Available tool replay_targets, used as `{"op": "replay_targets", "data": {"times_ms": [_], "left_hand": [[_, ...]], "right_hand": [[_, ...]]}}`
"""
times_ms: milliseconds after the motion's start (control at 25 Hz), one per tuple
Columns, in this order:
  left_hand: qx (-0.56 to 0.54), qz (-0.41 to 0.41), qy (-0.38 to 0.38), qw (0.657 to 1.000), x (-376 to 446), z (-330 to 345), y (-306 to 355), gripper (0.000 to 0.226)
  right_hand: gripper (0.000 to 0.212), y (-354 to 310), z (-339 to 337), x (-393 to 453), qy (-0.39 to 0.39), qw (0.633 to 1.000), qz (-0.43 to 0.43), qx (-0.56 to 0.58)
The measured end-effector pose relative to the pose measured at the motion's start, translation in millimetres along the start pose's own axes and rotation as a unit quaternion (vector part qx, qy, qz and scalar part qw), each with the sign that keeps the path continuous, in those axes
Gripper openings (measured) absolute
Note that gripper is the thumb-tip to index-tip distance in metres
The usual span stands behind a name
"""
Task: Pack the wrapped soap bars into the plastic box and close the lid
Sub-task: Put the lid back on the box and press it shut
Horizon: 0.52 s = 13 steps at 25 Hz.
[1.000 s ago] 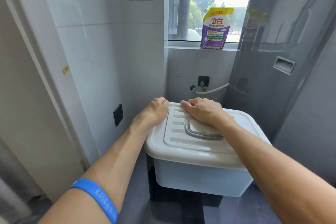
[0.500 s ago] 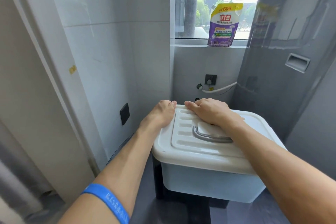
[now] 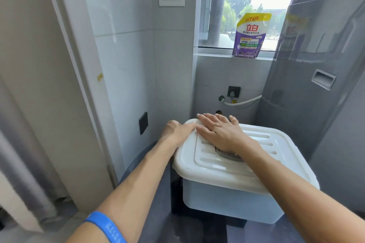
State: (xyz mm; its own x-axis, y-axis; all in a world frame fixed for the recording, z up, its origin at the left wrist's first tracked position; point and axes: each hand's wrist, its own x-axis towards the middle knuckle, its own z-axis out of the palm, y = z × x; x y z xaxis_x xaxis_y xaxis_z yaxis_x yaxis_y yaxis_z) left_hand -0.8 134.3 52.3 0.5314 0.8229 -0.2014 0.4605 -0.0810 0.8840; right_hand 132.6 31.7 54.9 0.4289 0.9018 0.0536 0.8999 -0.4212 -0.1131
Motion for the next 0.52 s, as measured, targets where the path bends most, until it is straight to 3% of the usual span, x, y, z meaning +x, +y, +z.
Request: {"op": "replay_targets", "data": {"times_ms": [80,160,240,280,360,440,520], "left_hand": [[-0.096,-0.074,-0.062,0.991,-21.0,-12.8,-16.1,0.064],[-0.183,-0.104,-0.121,0.970,-33.0,-20.6,-31.3,0.055],[-0.223,-0.076,-0.061,0.970,-38.1,-20.8,-33.3,0.038],[-0.194,-0.038,-0.005,0.980,-37.9,-20.4,-31.1,0.037],[-0.043,0.053,0.076,0.995,-39.7,-18.2,-22.5,0.056],[0.095,0.105,0.109,0.984,-44.8,-16.0,-17.7,0.062],[0.159,0.112,0.119,0.974,-48.2,-14.1,-15.0,0.060]], "right_hand": [[0.061,-1.6,-3.0,1.1,-0.010,1.000,-0.004,0.008],[0.061,-2.9,-2.5,3.1,-0.019,1.000,-0.001,0.011],[0.062,-2.4,-3.3,4.0,-0.019,1.000,0.007,0.014],[0.061,-2.2,-3.8,3.6,-0.018,1.000,0.007,0.012],[0.061,-2.6,-2.2,2.1,-0.010,1.000,0.002,0.005],[0.060,-2.6,-0.8,2.1,-0.007,1.000,0.004,0.003],[0.060,-3.0,0.5,3.1,0.002,1.000,0.006,-0.001]]}}
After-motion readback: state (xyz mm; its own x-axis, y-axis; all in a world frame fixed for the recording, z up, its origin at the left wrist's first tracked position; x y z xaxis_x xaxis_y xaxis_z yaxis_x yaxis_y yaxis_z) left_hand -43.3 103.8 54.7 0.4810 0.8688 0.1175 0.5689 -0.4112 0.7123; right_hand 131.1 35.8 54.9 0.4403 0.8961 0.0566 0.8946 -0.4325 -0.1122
